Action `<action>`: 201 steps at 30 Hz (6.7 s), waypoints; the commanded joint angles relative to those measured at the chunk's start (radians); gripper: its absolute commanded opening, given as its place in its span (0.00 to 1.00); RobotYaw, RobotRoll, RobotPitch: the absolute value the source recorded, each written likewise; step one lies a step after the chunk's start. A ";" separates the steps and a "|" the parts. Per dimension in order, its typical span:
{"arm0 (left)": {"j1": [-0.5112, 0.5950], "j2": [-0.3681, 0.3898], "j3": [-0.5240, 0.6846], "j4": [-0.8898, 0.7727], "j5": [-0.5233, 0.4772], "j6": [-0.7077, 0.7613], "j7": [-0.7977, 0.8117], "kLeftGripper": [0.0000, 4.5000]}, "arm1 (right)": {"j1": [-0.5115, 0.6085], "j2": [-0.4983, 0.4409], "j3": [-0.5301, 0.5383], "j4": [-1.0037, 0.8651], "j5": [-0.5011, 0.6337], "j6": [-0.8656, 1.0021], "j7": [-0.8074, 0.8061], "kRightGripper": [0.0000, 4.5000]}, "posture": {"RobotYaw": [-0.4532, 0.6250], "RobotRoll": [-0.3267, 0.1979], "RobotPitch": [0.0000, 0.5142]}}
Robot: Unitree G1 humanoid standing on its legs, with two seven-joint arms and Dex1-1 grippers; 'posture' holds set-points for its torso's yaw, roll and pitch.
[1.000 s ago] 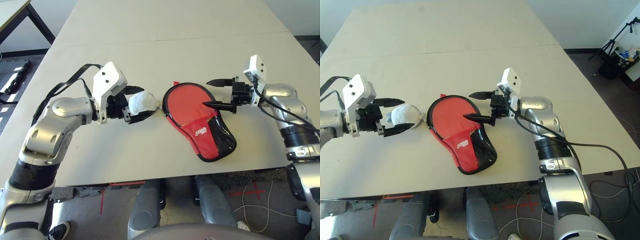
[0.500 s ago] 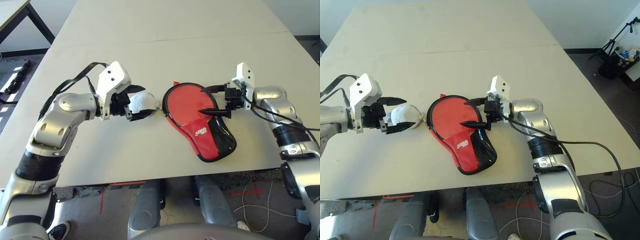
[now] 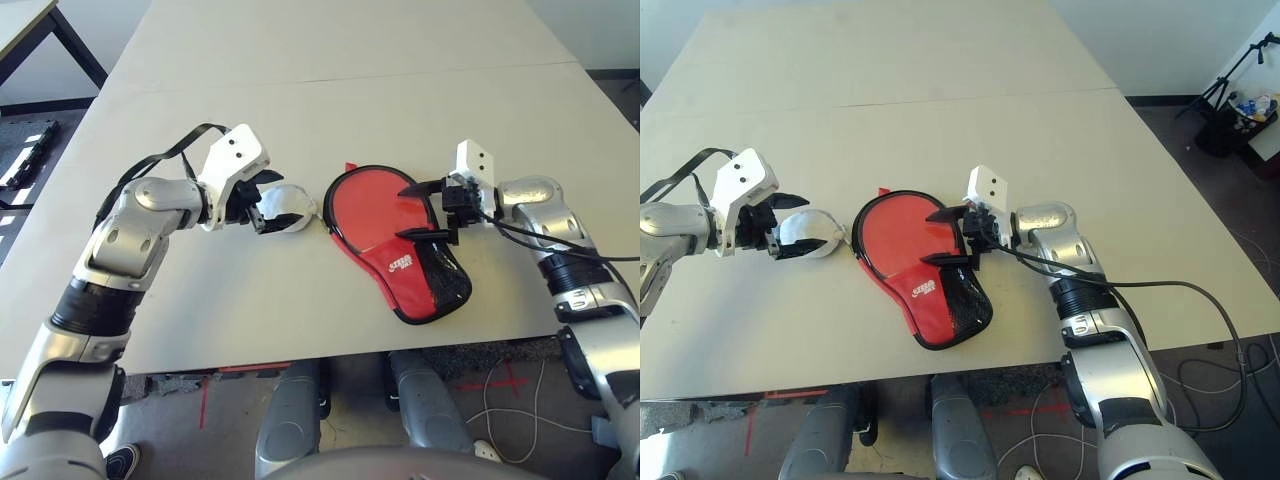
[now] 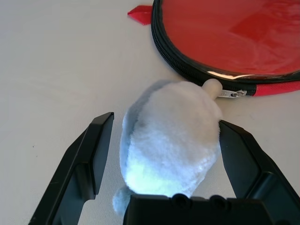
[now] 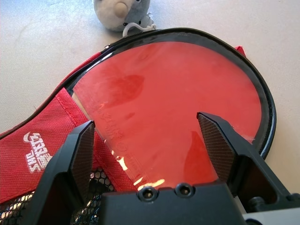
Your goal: Store the ping-pong paddle in its case and zip it.
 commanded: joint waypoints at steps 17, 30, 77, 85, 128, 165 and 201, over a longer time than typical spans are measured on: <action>-0.050 0.004 -0.061 0.046 0.030 0.107 -0.064 0.19 | 0.010 0.004 0.024 -0.005 -0.036 -0.003 -0.018 1.00 | 0.39 0.62 0.39; -0.155 -0.041 -0.071 0.145 0.107 0.045 0.002 0.04 | 0.021 -0.002 0.047 -0.007 -0.091 -0.060 -0.042 1.00 | 0.39 0.62 0.39; -0.812 -0.614 -0.095 1.165 0.378 -0.573 0.387 0.03 | 0.060 0.018 0.087 -0.054 -0.123 -0.022 -0.085 1.00 | 0.36 0.62 0.42; -0.841 -0.734 -0.085 1.173 0.364 -0.599 0.396 0.03 | 0.064 0.033 0.092 -0.052 -0.127 -0.023 -0.095 1.00 | 0.36 0.62 0.42; -0.874 -0.722 -0.018 1.131 0.330 -0.557 0.321 0.99 | 0.091 0.044 0.099 -0.065 -0.129 -0.013 -0.120 1.00 | 0.36 0.62 0.40; -0.230 -0.309 -0.116 0.368 0.178 -0.325 -0.246 0.99 | 0.107 0.042 0.102 -0.093 -0.126 0.008 -0.113 1.00 | 0.37 0.62 0.45; -0.172 -0.340 -0.214 0.370 0.218 -0.277 -0.204 0.99 | -0.127 -0.173 -0.108 -0.238 0.152 0.386 -0.036 1.00 | 0.35 0.62 0.41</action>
